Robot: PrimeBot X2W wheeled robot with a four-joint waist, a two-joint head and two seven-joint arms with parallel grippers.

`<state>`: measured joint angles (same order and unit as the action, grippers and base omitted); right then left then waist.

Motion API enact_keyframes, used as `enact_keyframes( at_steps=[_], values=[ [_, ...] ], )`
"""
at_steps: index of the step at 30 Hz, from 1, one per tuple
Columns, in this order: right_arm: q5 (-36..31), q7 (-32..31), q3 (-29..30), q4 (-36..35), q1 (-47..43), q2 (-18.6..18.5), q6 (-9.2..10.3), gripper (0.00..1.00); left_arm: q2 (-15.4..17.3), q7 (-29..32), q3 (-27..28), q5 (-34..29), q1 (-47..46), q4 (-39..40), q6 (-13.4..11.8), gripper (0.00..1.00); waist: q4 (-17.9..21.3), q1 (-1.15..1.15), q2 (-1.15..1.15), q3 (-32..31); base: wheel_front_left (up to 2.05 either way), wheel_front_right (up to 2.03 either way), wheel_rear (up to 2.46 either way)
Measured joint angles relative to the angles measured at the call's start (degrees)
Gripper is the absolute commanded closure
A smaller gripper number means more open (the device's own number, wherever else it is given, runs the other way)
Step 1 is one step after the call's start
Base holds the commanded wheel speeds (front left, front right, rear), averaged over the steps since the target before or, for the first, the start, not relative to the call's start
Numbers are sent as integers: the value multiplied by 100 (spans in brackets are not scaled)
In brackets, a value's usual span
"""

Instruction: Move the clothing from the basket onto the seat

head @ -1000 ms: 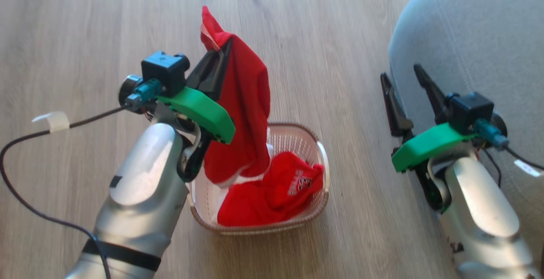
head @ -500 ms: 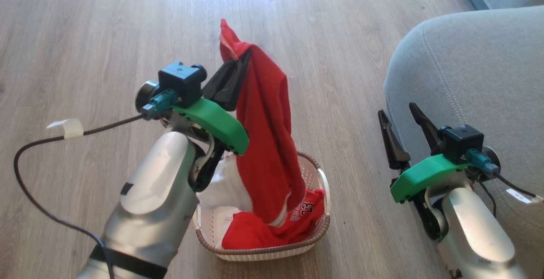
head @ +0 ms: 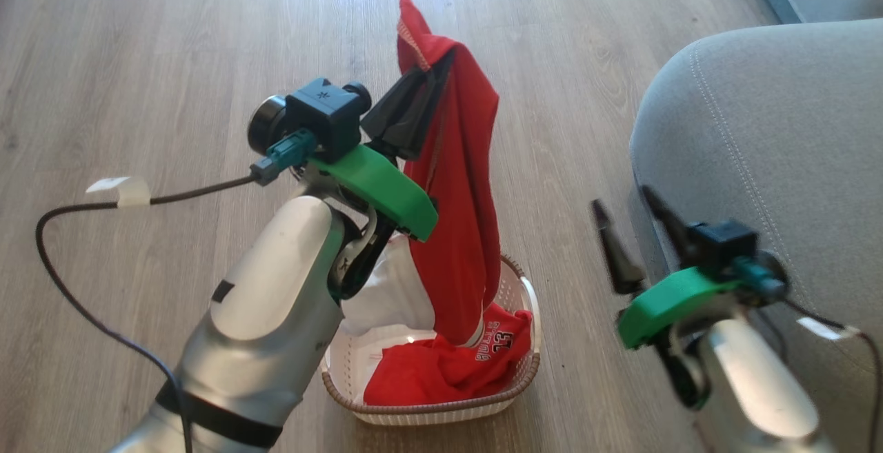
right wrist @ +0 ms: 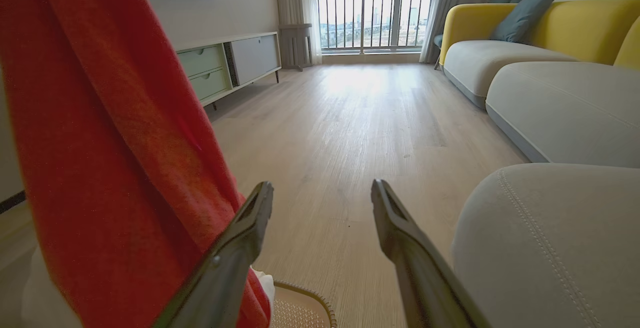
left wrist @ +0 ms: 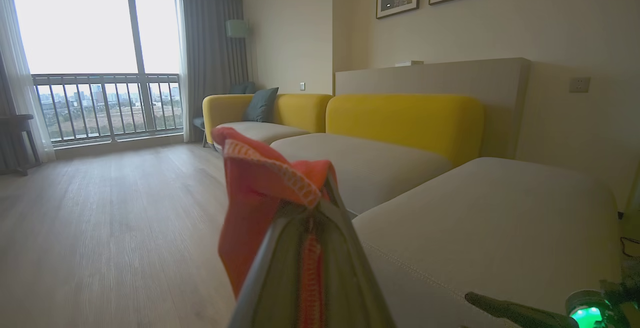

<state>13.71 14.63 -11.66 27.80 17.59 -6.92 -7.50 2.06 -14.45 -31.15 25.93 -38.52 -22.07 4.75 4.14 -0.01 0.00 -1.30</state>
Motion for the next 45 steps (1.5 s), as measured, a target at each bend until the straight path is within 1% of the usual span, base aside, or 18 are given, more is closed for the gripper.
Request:
enact_keyframes(
  at_steps=[7, 10, 16, 21, 25, 26, 27, 28, 34, 39, 40, 41, 42, 45],
  values=[
    [390, 0, -1151, 71, 243, -4, 0, 0, 0, 0, -137, 80, -6, 130, -43, 100, -21, 0, 0, 31, 0, 0, 0],
    [527, 0, -1518, 320, 600, -14, 0, 0, 0, 0, -221, 82, -13, 185, -47, 100, -45, 0, 0, 44, 0, 0, 0],
    [966, 0, -2521, 1058, 1319, 30, 0, 0, 2, 0, -420, 252, -67, 390, -91, 100, -164, 1, 0, 65, 0, 0, 0],
    [1243, -1, -2993, 1468, 1783, 154, 0, 0, 5, 0, -683, 388, -160, 504, -93, 100, -306, 1, 0, 108, 0, 0, 0],
    [1472, 0, -2959, 1876, 2082, 240, 0, 0, 8, 0, -879, 495, -183, 608, -144, 100, -396, 1, 0, 159, 0, 0, 0],
    [1514, 0, -2941, 1946, 2123, 240, 0, 54, 10, 0, -932, 532, -185, 621, -145, 100, -418, 1, 0, 172, 0, 0, 0],
    [1550, 0, -2916, 1994, 2150, 241, 0, 94, 9, 0, -976, 550, -184, 622, -147, 100, -436, 1, 0, 186, 0, 0, 0],
    [1581, 0, -2903, 2018, 2169, 243, 0, 100, 9, 0, -1003, 552, -183, 622, -148, 100, -451, 1, 0, 200, 0, 0, 0],
    [1547, -1, -2705, 2019, 2177, 282, 0, 100, 10, 0, -993, 549, -183, 621, -194, 100, -441, 1, 0, 293, 0, 0, 0],
    [1385, -1, -2386, 1831, 2157, 279, 0, 100, 10, 0, -907, 526, -179, 656, -194, 100, -355, 1, 0, 330, 0, 0, 0],
    [1346, -1, -2318, 1767, 2154, 277, 0, 100, 10, 0, -869, 521, -179, 698, -194, 78, -336, 1, 0, 334, 0, 0, 0],
    [1346, -1, -2318, 1767, 2154, 277, 0, 100, 10, 0, -869, 521, -179, 698, -194, 2, -336, 1, 0, 334, 0, 0, 0],
    [1280, -1, -2163, 1621, 2135, 268, 0, 100, 9, -14, -792, 454, -177, 727, -192, 0, -298, 1, 0, 341, 0, 0, 0],
    [1180, -1, -1933, 1392, 2013, 229, 0, 100, 9, -26, -748, 368, -130, 617, -182, 0, -224, 1, 0, 347, 0, 0, 0]
  ],
)
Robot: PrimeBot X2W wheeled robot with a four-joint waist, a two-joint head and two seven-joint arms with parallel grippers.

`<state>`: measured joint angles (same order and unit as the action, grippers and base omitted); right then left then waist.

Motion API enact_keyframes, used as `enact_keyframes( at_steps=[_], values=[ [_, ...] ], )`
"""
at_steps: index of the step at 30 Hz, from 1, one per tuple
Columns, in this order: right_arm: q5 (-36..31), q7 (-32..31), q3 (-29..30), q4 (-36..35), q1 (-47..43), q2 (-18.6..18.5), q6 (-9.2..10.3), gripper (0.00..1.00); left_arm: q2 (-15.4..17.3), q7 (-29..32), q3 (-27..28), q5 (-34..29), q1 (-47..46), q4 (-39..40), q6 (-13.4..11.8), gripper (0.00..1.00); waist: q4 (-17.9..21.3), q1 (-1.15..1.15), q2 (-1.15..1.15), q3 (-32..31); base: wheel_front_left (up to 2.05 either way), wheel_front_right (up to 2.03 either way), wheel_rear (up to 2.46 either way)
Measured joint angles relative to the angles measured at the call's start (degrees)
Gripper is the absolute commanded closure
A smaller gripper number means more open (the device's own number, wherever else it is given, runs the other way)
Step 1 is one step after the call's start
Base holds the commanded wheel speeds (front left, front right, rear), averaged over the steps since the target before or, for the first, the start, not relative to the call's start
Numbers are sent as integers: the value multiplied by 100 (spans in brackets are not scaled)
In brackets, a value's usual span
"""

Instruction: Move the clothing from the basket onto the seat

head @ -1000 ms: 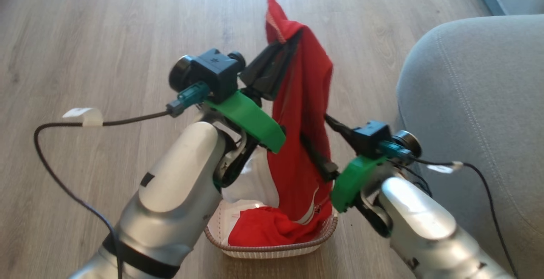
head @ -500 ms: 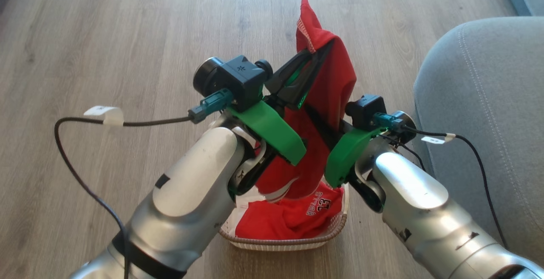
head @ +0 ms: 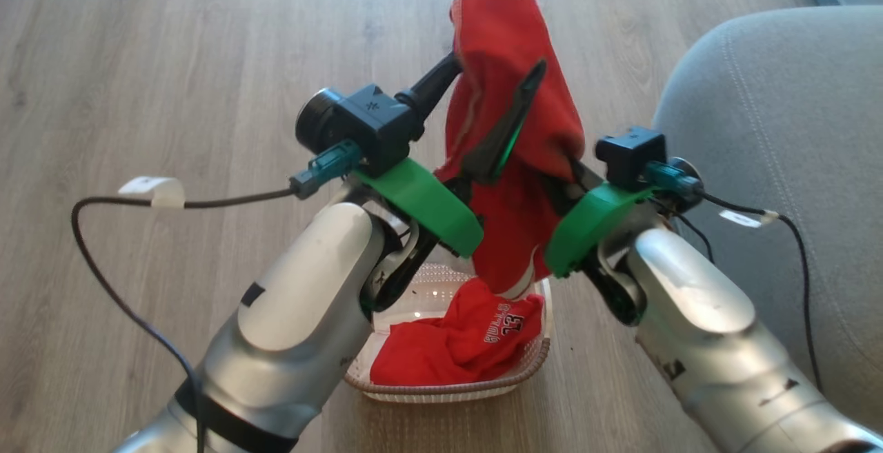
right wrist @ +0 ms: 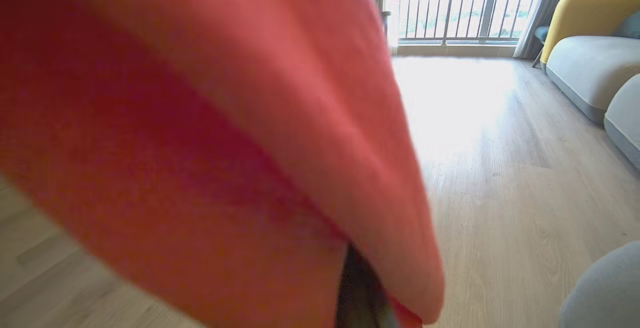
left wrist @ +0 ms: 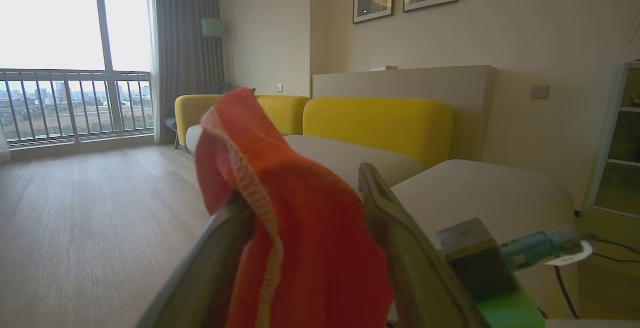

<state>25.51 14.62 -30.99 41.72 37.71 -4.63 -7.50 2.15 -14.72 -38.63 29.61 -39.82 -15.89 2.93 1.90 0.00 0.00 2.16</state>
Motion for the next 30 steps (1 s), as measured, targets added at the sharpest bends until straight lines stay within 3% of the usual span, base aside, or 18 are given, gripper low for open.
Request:
enact_keyframes(
  at_steps=[11, 30],
  values=[
    [-235, 0, 645, -531, -411, -196, 0, 100, 13, 1, 352, -354, 418, -467, 255, 0, 572, 0, 0, 35, 0, 0, 0],
    [-334, 0, 1163, -1167, -933, -347, 0, 100, 33, 1, 346, -449, 1025, -528, 448, 0, 2593, 0, 0, -36, 0, 0, 0]
  ],
)
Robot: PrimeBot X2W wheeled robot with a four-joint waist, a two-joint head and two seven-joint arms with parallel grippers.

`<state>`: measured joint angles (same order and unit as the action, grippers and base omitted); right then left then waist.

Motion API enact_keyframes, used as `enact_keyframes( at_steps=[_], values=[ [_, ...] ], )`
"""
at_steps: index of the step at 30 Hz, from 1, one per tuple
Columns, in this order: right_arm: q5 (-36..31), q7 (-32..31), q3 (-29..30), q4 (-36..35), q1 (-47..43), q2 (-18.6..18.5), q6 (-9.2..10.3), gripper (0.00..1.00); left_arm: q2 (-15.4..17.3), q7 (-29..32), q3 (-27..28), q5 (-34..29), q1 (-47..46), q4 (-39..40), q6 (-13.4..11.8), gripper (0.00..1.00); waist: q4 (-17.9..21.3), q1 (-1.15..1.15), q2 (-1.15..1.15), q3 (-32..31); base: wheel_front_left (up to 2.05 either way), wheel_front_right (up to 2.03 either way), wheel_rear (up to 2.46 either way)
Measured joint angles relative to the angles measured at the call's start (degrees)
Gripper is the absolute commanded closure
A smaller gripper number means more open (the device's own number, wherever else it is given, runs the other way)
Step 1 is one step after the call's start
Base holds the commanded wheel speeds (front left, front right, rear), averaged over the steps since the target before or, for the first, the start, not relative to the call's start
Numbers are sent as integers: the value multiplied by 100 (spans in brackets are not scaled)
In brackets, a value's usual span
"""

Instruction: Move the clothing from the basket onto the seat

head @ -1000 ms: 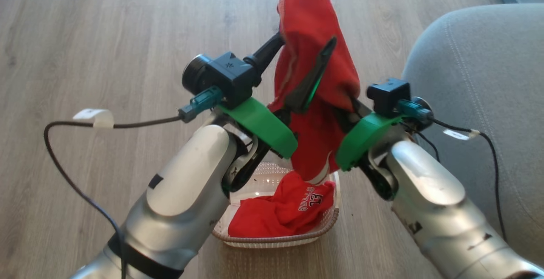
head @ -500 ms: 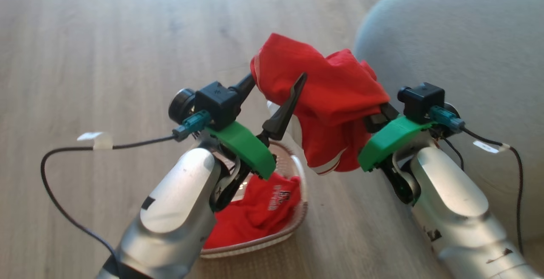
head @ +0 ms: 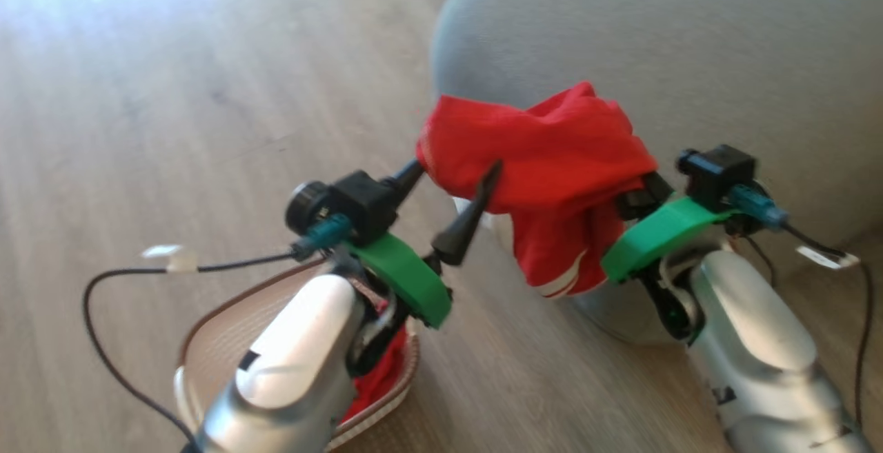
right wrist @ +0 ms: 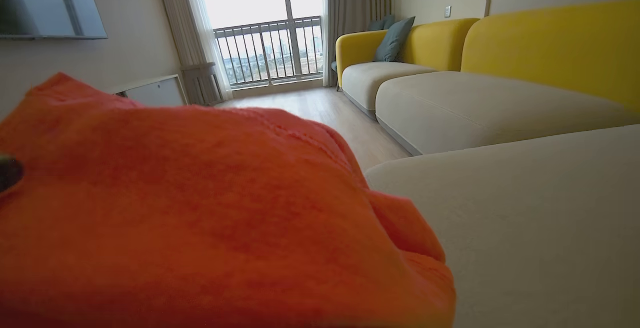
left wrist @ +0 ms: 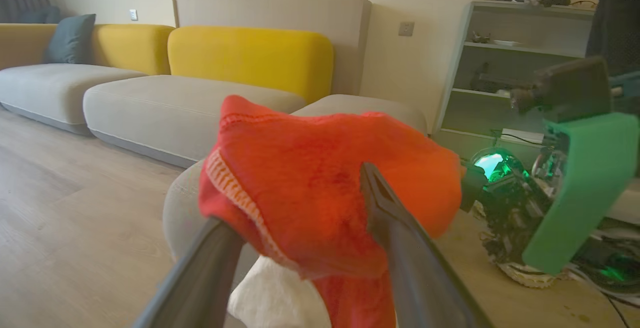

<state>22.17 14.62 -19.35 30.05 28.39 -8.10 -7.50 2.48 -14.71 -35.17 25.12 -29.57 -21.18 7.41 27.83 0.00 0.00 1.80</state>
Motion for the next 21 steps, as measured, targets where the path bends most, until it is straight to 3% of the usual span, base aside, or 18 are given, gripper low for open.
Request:
enact_keyframes(
  at_steps=[4, 12, 21],
  values=[
    [-100, 0, 526, -348, -270, -119, 0, 100, -13, 0, -352, 59, -6, 85, 2, 0, 262, 0, 0, 100, 0, 0, 0],
    [-366, 0, 1324, -1036, -908, -80, 0, 100, 10, 0, -745, 282, -185, 66, 1, 0, 407, 0, 0, 349, 0, 0, 0],
    [-604, 0, 1562, -1288, -1179, 31, 0, 100, 21, 0, -758, 412, -246, 103, 1, 0, 437, 0, 0, 477, 0, 0, 0]
  ],
)
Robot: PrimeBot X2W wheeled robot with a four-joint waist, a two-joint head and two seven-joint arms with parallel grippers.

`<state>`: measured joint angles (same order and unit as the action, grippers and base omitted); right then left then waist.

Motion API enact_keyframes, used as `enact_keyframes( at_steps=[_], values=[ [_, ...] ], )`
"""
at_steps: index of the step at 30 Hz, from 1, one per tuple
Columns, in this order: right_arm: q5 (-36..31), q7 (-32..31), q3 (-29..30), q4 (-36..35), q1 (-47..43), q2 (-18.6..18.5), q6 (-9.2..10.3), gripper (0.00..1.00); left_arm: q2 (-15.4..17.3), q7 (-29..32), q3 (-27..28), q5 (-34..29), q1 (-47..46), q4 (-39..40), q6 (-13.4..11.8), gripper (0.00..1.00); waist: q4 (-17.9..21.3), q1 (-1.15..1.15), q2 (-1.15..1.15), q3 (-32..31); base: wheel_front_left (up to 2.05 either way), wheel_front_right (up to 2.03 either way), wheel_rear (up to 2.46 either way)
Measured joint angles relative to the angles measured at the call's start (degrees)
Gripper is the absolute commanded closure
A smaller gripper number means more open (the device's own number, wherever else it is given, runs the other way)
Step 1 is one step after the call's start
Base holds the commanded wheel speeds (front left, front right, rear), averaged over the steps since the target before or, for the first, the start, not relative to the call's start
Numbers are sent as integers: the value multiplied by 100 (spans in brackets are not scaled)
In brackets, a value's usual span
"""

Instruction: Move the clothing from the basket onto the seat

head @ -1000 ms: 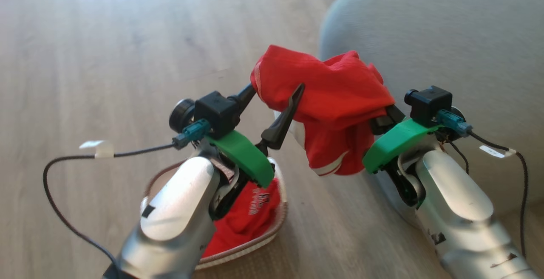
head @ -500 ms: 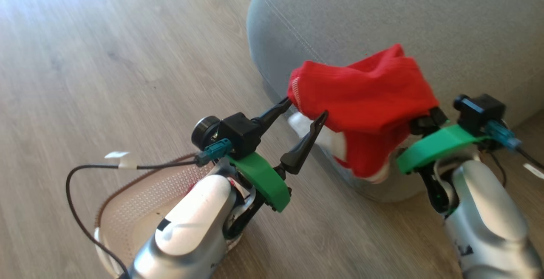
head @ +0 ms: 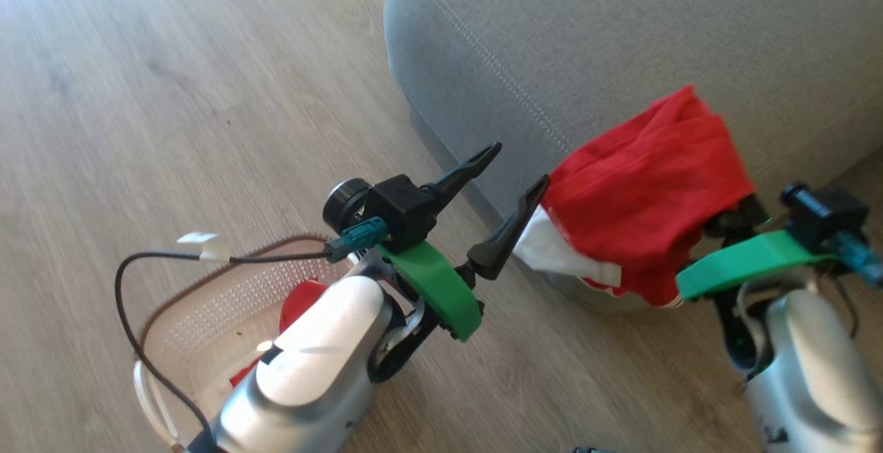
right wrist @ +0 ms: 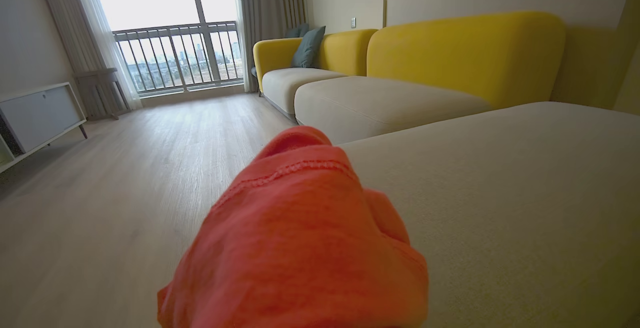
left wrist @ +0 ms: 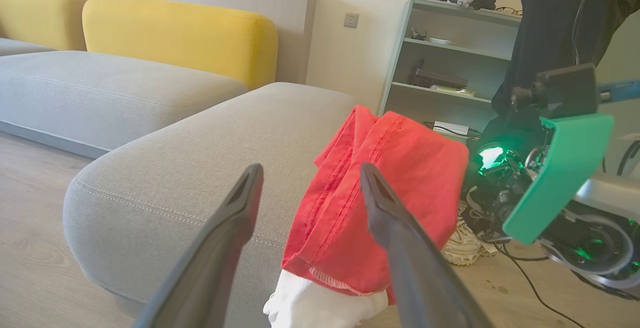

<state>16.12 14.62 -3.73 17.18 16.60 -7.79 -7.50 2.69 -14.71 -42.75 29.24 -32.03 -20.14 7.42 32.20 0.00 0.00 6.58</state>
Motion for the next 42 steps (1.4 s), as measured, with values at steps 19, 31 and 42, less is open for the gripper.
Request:
enact_keyframes(
  at_steps=[19, 31, 42],
  values=[
    [-504, 1, -140, 1329, 2838, -1028, 0, 100, 627, 0, -62, -261, -162, 461, 0, 0, 44, 1, 0, 1155, 0, 0, 0],
    [-865, 1, 289, 2587, 4805, -1769, -1, 100, 877, 0, -427, -315, -659, 669, 0, 0, -384, 1, 0, 2011, 0, 0, 0],
    [-1462, -103, 1771, 3750, 6036, -2371, -1, 100, 1122, 1, -524, -359, -900, 982, -1, 0, -1073, 1, 0, 2869, 0, 0, 0]
  ],
)
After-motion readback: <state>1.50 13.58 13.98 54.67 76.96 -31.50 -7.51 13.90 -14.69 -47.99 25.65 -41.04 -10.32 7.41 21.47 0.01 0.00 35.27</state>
